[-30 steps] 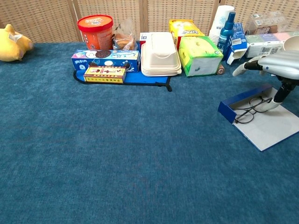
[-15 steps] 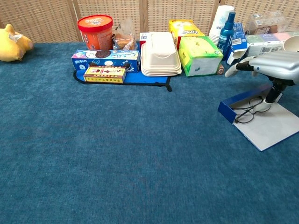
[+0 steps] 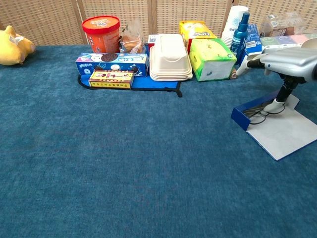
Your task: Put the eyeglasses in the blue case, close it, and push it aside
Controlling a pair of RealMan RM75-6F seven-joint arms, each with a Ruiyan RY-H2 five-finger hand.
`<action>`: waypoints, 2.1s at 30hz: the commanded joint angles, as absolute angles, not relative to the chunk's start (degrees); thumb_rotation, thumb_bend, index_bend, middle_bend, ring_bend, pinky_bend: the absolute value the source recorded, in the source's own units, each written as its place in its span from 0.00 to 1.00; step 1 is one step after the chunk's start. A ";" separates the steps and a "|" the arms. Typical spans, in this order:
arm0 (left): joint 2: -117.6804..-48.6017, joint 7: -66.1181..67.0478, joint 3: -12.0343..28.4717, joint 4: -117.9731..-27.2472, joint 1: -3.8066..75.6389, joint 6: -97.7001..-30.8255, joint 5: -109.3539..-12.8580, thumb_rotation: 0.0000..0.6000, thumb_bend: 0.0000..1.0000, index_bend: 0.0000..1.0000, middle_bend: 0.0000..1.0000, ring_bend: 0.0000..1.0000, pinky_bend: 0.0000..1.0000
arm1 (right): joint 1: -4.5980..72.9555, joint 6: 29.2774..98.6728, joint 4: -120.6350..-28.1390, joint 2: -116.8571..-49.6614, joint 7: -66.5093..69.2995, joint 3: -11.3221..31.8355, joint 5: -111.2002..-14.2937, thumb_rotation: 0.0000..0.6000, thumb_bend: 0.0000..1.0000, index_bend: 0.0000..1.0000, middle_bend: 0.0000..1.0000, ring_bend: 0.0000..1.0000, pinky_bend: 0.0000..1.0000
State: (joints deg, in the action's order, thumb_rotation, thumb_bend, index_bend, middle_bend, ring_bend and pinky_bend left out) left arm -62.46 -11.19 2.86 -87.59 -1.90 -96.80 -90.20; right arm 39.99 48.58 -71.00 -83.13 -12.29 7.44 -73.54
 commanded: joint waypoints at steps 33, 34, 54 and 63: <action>-63.03 -11.53 2.92 -86.71 -1.54 -96.68 -90.28 1.00 0.34 0.35 0.31 0.30 0.24 | 39.07 52.46 -73.85 -82.65 -14.64 7.98 -72.11 1.00 0.10 0.16 0.17 0.08 0.28; -63.02 -11.57 2.92 -86.70 -1.55 -96.73 -90.30 1.00 0.34 0.35 0.31 0.30 0.24 | 39.07 52.48 -73.49 -82.96 -14.42 7.92 -72.18 1.00 0.10 0.16 0.17 0.08 0.28; -63.24 -12.00 2.84 -86.21 -1.75 -96.97 -90.32 1.00 0.34 0.35 0.31 0.30 0.24 | 38.68 52.36 -70.53 -84.74 -12.21 7.32 -72.56 1.00 0.10 0.16 0.17 0.08 0.27; -63.33 -12.17 2.74 -85.93 -1.83 -96.97 -90.32 1.00 0.34 0.35 0.31 0.30 0.24 | 38.75 52.23 -69.43 -85.49 -11.18 7.38 -72.87 1.00 0.10 0.16 0.17 0.08 0.28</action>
State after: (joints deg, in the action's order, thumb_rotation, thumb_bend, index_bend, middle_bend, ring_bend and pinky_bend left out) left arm -63.33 -12.17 2.75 -85.93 -1.83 -96.97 -90.31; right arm 38.74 52.24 -69.45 -85.47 -11.20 7.37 -72.88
